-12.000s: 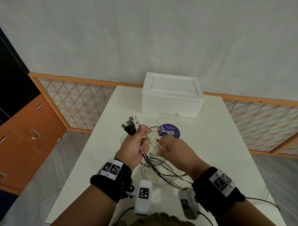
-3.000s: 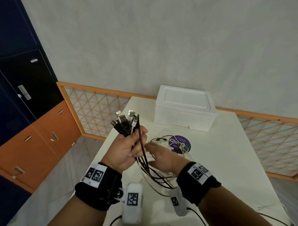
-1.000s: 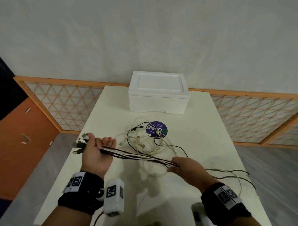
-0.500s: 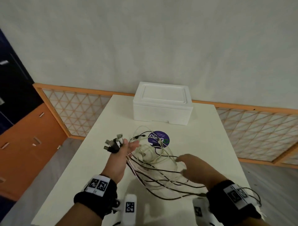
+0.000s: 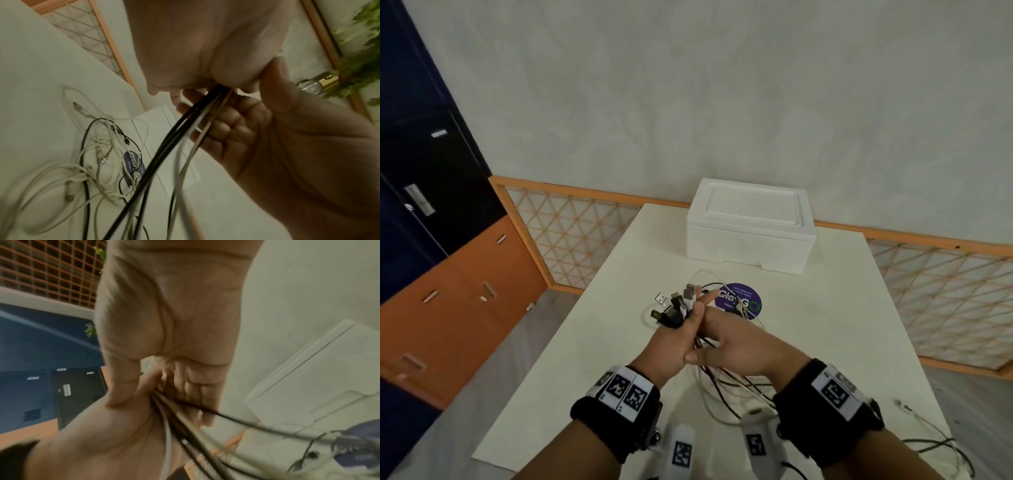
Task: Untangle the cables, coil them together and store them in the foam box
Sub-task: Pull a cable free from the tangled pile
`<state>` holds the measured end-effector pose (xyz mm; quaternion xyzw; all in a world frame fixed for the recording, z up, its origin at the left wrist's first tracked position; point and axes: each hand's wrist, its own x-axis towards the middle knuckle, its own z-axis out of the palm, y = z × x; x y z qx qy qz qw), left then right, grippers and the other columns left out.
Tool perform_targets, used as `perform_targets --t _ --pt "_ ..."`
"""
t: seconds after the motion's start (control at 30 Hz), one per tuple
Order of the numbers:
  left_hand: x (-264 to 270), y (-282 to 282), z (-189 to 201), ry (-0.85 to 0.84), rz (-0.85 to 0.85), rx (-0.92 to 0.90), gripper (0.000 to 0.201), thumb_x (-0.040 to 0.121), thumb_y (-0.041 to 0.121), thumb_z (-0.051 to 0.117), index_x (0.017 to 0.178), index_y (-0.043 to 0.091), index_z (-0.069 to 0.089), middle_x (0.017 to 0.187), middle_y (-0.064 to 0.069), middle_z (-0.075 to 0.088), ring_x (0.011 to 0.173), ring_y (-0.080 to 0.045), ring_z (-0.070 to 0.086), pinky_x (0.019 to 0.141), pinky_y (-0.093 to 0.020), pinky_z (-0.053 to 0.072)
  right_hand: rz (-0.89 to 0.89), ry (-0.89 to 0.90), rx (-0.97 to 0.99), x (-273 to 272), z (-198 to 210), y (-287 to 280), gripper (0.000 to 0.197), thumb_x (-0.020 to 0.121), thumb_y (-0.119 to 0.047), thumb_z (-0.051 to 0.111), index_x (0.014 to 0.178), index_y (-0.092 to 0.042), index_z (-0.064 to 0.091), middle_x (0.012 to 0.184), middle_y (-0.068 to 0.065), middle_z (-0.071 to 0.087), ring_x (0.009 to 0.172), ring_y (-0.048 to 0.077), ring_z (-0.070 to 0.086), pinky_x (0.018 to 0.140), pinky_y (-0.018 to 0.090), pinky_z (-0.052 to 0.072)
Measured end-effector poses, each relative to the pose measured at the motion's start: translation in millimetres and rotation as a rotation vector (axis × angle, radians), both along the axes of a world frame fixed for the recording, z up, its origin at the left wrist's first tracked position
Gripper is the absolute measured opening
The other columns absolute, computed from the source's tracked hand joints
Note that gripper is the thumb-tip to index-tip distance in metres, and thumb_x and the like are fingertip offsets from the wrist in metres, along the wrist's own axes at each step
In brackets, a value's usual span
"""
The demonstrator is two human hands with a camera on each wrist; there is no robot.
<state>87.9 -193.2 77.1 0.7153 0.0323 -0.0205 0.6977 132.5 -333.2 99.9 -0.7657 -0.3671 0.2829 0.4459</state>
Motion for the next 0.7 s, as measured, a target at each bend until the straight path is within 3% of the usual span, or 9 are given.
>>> perform_targets --t 0.1,0.13,0.2,0.27,0.3,0.4,0.47,0.6,0.7 --pt "-1.2 3.9 4.3 -0.002 0.021 -0.11 0.043 0.085 0.052 0.046 0.122 0.039 0.063 0.134 0.03 0.047 0.12 0.018 0.042 0.106 -0.02 0.033 -0.136 0.023 0.086 -10.9 -11.4 15.8 0.038 0.078 -0.036 0.067 0.108 -0.02 0.049 0.099 0.005 0.066 0.088 0.019 0.066 0.086 0.047 0.052" --pt "-1.6 6.5 4.4 0.015 0.035 -0.126 0.041 0.083 0.05 0.051 0.118 0.036 0.067 0.13 0.026 0.054 0.116 0.015 0.049 0.1 -0.018 0.038 -0.152 0.037 0.091 -14.3 -12.6 18.0 0.03 0.082 -0.03 0.063 0.106 -0.017 0.048 0.087 0.005 0.063 0.072 0.014 0.063 0.075 0.04 0.054" --pt "-2.7 10.0 3.1 0.066 0.051 -0.23 0.035 0.079 0.037 0.061 0.109 0.023 0.072 0.119 0.007 0.068 0.097 -0.002 0.063 0.084 -0.018 0.047 -0.165 0.039 0.06 -18.5 -13.6 18.9 0.015 0.091 -0.022 0.053 0.104 -0.02 0.046 0.072 -0.001 0.051 0.053 0.001 0.049 0.054 0.025 0.046" --pt "-4.4 16.1 2.5 0.161 0.067 -0.447 0.026 0.077 0.019 0.068 0.102 0.012 0.073 0.107 -0.01 0.071 0.079 -0.014 0.062 0.069 -0.022 0.051 -0.184 -0.063 -0.002 -19.3 -17.2 15.6 0.012 0.098 -0.021 0.046 0.108 -0.026 0.047 0.071 -0.012 0.044 0.055 -0.003 0.044 0.055 0.014 0.037" --pt "-4.4 21.8 3.8 0.192 0.078 -0.545 0.027 0.077 0.012 0.072 0.103 0.01 0.071 0.105 -0.015 0.071 0.079 -0.019 0.064 0.066 -0.026 0.053 -0.185 -0.165 -0.052 -18.2 -19.2 13.5 0.016 0.099 -0.022 0.044 0.114 -0.024 0.049 0.074 -0.015 0.046 0.063 -0.002 0.046 0.061 0.016 0.037" --pt "-4.0 39.6 9.7 0.242 0.082 -0.63 0.03 0.081 0.022 0.061 0.109 0.011 0.065 0.108 -0.019 0.068 0.089 -0.031 0.067 0.081 -0.042 0.055 -0.159 -0.351 -0.214 -13.9 -26.0 4.0 0.022 0.099 -0.029 0.041 0.113 -0.014 0.049 0.097 0.003 0.06 0.091 0.021 0.055 0.076 0.031 0.04" --pt "-4.6 40.1 12.0 0.267 0.076 -0.483 0.03 0.09 0.031 0.05 0.106 0.012 0.067 0.104 -0.014 0.069 0.087 -0.028 0.066 0.086 -0.046 0.053 -0.14 -0.423 -0.316 -14.1 -30.8 2.8 0.024 0.099 -0.034 0.038 0.108 -0.014 0.048 0.105 0.012 0.061 0.096 0.029 0.056 0.076 0.035 0.04" --pt "-5.6 14.9 0.9 0.119 0.117 0.188 0.014 0.09 0.032 0.064 0.093 0.019 0.063 0.09 -0.011 0.068 0.073 -0.018 0.066 0.062 -0.034 0.057 -0.146 -0.498 -0.375 -16.6 -31.8 7.9 0.031 0.099 -0.038 0.037 0.115 -0.014 0.048 0.106 0.011 0.064 0.096 0.03 0.06 0.075 0.038 0.045" --pt "-8.3 3.1 -10.8 -0.036 0.207 0.428 0.012 0.093 0.035 0.057 0.087 0.025 0.054 0.077 0.003 0.064 0.064 -0.006 0.059 0.057 -0.027 0.049 -0.166 -0.55 -0.386 -17.1 -29.5 7.0 0.034 0.098 -0.035 0.038 0.122 -0.013 0.048 0.105 0.011 0.065 0.091 0.03 0.062 0.072 0.038 0.047"
